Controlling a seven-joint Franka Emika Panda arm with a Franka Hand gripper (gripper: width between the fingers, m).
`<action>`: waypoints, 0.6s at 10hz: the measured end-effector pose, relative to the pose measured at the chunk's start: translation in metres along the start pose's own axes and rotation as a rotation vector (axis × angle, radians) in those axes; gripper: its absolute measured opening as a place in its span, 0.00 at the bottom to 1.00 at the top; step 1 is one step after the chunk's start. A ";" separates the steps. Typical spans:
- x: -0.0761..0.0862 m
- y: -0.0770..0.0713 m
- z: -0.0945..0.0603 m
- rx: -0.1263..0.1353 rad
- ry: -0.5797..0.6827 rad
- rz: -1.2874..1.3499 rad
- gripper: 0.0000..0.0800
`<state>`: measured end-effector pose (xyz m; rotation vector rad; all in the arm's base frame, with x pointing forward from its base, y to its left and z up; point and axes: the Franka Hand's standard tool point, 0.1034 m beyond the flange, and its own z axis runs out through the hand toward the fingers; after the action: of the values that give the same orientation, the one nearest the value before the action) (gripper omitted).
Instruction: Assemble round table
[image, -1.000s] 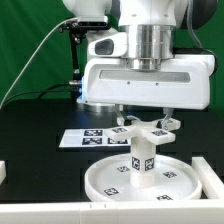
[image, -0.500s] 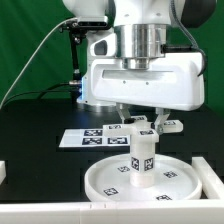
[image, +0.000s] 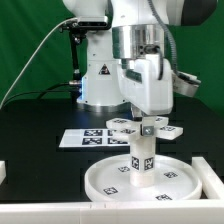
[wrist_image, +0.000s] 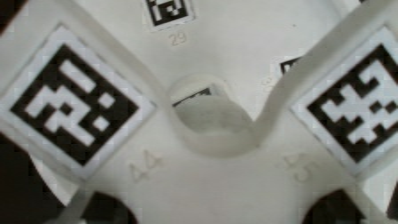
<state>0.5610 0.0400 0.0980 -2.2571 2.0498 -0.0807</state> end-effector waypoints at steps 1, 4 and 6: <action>0.000 0.000 0.000 -0.005 -0.002 -0.031 0.56; -0.008 -0.006 -0.012 -0.015 -0.023 -0.187 0.79; -0.011 -0.011 -0.025 -0.002 -0.038 -0.355 0.81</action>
Offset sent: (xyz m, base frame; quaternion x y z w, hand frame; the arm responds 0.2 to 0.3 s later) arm 0.0047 0.0059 0.0290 -0.0081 0.0024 -0.1105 0.9938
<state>0.5685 0.0513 0.1240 -2.5746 1.6094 -0.0598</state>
